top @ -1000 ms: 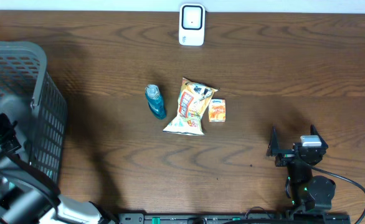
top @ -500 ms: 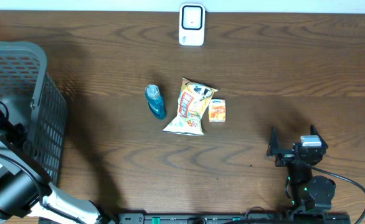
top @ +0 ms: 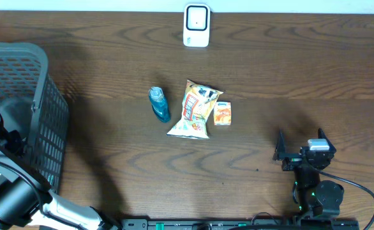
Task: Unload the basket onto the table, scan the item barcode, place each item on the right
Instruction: 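Reach into the basket and grasp the green Zam-Buk box with left gripper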
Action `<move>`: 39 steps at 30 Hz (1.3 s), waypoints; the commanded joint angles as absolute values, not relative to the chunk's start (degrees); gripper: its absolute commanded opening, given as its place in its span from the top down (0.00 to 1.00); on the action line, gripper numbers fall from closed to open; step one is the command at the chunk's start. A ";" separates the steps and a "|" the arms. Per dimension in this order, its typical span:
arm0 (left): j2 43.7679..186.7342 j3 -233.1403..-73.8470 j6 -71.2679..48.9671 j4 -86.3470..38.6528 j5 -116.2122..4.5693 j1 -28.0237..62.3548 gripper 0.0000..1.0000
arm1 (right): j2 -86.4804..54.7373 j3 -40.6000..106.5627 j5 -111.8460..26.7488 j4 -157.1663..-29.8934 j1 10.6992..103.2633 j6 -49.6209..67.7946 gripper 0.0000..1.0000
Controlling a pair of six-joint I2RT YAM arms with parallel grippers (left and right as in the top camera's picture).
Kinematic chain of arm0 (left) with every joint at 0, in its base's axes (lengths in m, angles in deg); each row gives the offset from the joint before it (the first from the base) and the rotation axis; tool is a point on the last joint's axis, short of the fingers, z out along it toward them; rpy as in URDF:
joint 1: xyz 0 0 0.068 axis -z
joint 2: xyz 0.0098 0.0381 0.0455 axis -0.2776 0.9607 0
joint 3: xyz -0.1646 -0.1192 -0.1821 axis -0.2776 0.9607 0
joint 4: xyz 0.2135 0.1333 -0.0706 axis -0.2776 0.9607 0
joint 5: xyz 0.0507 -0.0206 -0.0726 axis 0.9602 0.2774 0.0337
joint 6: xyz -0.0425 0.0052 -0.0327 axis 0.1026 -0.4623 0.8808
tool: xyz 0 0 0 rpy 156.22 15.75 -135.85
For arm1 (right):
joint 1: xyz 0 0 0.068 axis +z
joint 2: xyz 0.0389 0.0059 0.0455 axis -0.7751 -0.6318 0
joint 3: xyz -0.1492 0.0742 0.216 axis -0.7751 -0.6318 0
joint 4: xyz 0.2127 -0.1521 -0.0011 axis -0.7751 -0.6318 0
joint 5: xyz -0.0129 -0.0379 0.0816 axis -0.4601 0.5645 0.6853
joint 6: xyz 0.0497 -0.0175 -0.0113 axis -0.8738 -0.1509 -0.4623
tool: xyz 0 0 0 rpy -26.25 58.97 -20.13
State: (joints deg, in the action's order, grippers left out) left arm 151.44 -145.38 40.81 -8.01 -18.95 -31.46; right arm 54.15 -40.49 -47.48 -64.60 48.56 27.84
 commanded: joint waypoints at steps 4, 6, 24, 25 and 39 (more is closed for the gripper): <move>153.45 -140.34 37.65 -11.20 -18.56 -31.65 0.02 | 54.26 -40.58 -47.65 -64.82 48.88 27.75 0.01; 153.97 -140.12 37.23 -11.22 -18.56 -31.65 0.12 | 54.26 -40.58 -47.65 -64.82 48.88 27.75 0.01; 138.39 -153.47 29.27 -5.61 -23.17 -31.76 0.32 | 54.26 -40.58 -47.65 -64.82 48.88 27.75 0.01; 134.54 -155.00 28.71 -5.65 -25.24 -31.76 0.32 | 54.26 -40.58 -47.65 -64.82 48.88 27.75 0.01; 108.86 -157.89 28.62 -8.86 -45.20 -19.57 0.32 | 54.26 -40.58 -47.65 -64.82 48.88 27.75 0.01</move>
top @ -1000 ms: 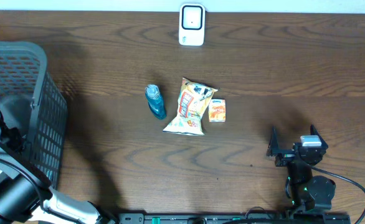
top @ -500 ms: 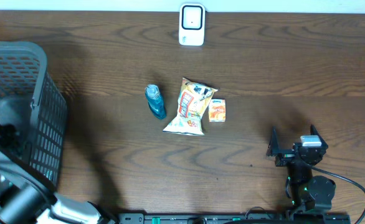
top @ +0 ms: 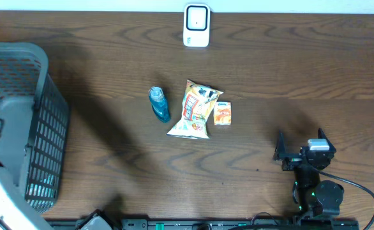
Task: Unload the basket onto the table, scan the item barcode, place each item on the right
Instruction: 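Reach into the basket and grasp the green Zam-Buk box with left gripper, then place the Zam-Buk box on the table below the snack bag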
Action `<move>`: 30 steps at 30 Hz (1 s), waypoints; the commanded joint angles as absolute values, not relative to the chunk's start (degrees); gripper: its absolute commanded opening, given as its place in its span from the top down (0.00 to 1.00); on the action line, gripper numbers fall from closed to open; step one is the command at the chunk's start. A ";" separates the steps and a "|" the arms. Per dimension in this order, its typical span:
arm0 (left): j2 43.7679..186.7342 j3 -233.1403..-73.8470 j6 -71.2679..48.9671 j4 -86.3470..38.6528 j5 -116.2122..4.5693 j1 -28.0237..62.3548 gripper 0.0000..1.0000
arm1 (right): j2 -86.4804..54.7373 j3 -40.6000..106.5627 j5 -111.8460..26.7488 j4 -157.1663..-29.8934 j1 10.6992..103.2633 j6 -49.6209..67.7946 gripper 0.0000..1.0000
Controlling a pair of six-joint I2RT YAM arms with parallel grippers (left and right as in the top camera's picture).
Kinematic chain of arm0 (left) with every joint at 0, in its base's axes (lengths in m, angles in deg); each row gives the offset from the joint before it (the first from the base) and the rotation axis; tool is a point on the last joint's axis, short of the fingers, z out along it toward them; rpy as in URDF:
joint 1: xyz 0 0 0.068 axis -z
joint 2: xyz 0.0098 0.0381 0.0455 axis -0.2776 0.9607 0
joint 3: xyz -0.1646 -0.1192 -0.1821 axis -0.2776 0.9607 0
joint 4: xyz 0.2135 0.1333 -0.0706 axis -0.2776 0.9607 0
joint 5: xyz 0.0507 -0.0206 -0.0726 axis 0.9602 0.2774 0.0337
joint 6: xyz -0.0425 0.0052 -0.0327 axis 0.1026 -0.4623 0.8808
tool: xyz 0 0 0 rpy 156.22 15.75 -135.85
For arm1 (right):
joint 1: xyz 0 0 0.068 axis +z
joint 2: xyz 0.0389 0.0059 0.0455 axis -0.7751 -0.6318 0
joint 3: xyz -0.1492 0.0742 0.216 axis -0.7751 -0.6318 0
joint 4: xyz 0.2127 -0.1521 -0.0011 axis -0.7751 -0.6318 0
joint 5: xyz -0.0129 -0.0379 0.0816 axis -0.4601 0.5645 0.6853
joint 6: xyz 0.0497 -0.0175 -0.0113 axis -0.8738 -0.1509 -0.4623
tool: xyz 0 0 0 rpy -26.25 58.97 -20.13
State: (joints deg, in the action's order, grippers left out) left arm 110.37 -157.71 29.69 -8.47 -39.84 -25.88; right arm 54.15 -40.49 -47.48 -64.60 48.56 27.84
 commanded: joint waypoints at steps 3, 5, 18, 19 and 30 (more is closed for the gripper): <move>108.66 -157.87 27.50 -9.89 -45.29 -7.06 0.32 | 54.26 -40.58 -47.65 -64.82 48.88 27.75 0.01; 109.89 -157.87 25.12 -11.60 -44.94 2.84 0.32 | 54.26 -40.58 -47.65 -64.82 48.88 27.75 0.01; 130.98 -157.87 16.01 -15.90 -26.42 51.10 0.32 | 54.26 -40.58 -47.65 -64.82 48.88 27.75 0.01; 133.47 -157.87 14.61 -15.97 -25.18 53.44 0.32 | 54.26 -40.58 -47.65 -64.82 48.88 27.75 0.01; 155.11 -157.87 7.24 -13.08 -26.88 66.31 0.32 | 54.26 -40.58 -47.67 -64.84 48.88 27.75 0.01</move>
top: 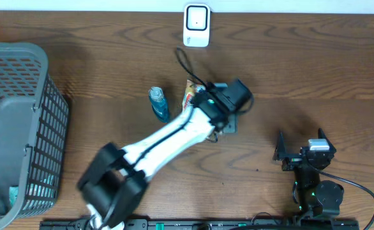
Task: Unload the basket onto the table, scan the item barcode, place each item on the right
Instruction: 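Place the Zam-Buk box on the table below the snack bag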
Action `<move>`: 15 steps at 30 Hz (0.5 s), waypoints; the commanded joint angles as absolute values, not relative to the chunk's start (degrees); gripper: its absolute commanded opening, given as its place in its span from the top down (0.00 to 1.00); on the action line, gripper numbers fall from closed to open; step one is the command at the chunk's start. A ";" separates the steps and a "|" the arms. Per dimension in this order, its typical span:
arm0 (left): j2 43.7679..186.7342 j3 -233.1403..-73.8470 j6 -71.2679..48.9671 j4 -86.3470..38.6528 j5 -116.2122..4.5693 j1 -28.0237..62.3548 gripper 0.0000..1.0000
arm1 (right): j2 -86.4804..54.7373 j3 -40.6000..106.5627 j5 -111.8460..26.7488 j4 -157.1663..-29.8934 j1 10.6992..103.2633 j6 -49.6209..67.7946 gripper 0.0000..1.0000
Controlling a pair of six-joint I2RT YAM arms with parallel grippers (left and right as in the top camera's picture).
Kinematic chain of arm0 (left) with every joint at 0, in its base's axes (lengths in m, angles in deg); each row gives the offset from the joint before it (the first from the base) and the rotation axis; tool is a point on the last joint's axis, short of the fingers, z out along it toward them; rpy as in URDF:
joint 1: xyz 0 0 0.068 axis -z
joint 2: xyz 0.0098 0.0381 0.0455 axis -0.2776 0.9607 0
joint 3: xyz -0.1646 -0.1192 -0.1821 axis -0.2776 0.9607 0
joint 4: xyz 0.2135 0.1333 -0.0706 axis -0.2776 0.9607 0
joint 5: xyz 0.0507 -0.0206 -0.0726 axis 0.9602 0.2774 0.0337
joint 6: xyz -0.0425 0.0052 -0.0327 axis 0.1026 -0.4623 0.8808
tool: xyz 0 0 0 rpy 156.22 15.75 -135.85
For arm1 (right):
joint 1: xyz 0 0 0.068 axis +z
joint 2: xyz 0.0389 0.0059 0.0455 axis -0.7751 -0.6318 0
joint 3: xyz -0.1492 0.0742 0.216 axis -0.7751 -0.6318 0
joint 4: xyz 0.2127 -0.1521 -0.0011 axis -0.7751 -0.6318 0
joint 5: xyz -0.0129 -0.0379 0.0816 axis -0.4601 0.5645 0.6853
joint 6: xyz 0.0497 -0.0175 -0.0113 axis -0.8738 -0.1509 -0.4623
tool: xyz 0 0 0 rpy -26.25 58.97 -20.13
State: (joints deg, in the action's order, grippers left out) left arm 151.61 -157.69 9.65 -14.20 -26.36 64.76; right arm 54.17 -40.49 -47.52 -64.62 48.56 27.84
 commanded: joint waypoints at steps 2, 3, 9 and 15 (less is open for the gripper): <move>157.40 -157.84 7.24 -12.54 -28.72 67.29 0.32 | 54.26 -40.58 -47.67 -64.84 48.88 27.75 0.01; 158.60 -157.82 7.26 -12.56 -28.83 67.75 0.32 | 54.26 -40.58 -47.67 -64.84 48.88 27.77 0.01; 160.44 -157.82 6.06 -12.89 -28.83 68.28 0.32 | 54.26 -40.58 -47.67 -64.82 48.88 27.75 0.01; 159.22 -158.52 4.84 -12.49 -28.83 67.75 0.02 | 54.26 -40.58 -47.67 -64.84 48.88 27.75 0.01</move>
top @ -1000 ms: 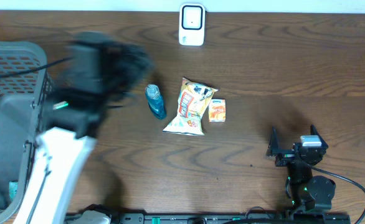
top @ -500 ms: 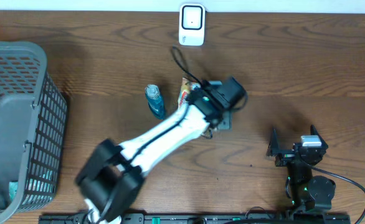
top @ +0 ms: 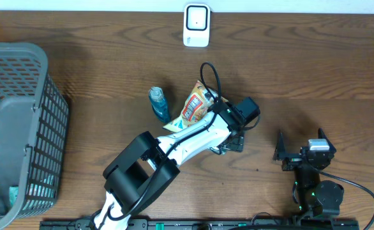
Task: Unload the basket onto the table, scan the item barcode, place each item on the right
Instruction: 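Place the Zam-Buk box on the table below the snack bag, then reach into the basket, grasp the mint-green wipes pack and lift it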
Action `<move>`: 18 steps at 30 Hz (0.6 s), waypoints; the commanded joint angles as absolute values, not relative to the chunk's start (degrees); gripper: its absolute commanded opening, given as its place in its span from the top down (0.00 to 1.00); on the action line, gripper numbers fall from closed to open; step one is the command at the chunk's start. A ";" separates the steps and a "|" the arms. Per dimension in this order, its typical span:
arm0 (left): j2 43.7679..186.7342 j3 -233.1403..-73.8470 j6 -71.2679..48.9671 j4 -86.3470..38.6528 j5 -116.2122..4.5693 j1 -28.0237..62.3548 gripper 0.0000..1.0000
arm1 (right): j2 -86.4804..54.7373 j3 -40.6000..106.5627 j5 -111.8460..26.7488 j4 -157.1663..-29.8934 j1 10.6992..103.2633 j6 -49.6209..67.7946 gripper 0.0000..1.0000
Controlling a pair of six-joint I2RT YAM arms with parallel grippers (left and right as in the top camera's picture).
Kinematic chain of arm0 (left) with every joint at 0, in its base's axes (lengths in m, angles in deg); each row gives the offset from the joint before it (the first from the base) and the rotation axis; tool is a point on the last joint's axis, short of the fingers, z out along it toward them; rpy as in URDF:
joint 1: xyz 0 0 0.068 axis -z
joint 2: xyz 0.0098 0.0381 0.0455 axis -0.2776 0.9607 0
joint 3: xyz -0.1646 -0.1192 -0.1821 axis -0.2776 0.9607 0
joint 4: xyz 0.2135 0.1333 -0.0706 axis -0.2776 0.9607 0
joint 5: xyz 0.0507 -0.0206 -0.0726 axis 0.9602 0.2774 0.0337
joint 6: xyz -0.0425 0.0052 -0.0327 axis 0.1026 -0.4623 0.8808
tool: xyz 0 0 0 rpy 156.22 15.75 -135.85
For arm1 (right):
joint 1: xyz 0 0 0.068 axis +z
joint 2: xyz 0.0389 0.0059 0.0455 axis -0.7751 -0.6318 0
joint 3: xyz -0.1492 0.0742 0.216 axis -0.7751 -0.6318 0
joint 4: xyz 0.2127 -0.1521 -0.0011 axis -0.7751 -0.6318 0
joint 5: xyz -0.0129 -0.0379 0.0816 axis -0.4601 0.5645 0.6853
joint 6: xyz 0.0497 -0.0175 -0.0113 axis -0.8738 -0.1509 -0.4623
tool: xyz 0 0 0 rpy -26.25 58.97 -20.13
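Observation:
From the table's front edge my left arm reaches across to the items at the centre. Its gripper (top: 232,142) points down where the small orange box lay; the wrist hides both the box and the jaws. A yellow-orange snack bag (top: 195,105) lies just left of the wrist, partly under the arm. Further left is a blue bottle (top: 159,104). The white scanner (top: 196,25) stands at the far edge. My right gripper (top: 300,147) rests at the front right, open and holding nothing.
A grey mesh basket (top: 37,96) fills the left side of the table, with something teal low inside it. A black cable loops up from the left wrist over the snack bag.
The left wrist has shifted a little towards the front right, from over the snack bag to over the orange box's spot. The bag now shows more and looks tilted. The right arm has not moved.
At first the left arm was over the basket at the far left, with bottle, bag and orange box lying untouched in the middle. Then it stretched across the bag towards the box. Now it sits over the box, which is hidden. The right arm stayed parked.

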State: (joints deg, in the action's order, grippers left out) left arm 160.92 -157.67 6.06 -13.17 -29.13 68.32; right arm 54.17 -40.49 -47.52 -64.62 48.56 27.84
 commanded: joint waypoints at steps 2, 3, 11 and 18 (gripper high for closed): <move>157.29 -160.01 4.31 -10.66 -28.74 66.81 0.02 | 54.26 -40.58 -47.67 -64.84 48.88 27.75 0.01; 154.23 -162.94 2.24 -7.84 -28.37 65.17 0.02 | 54.26 -40.58 -47.67 -64.84 48.88 27.75 0.01; 136.14 -177.71 -1.11 2.74 -16.61 54.36 0.02 | 54.26 -40.58 -47.65 -64.82 48.88 27.75 0.01; 119.98 -178.76 -0.84 3.90 -7.56 33.70 0.02 | 54.26 -40.58 -47.65 -64.84 48.88 27.75 0.01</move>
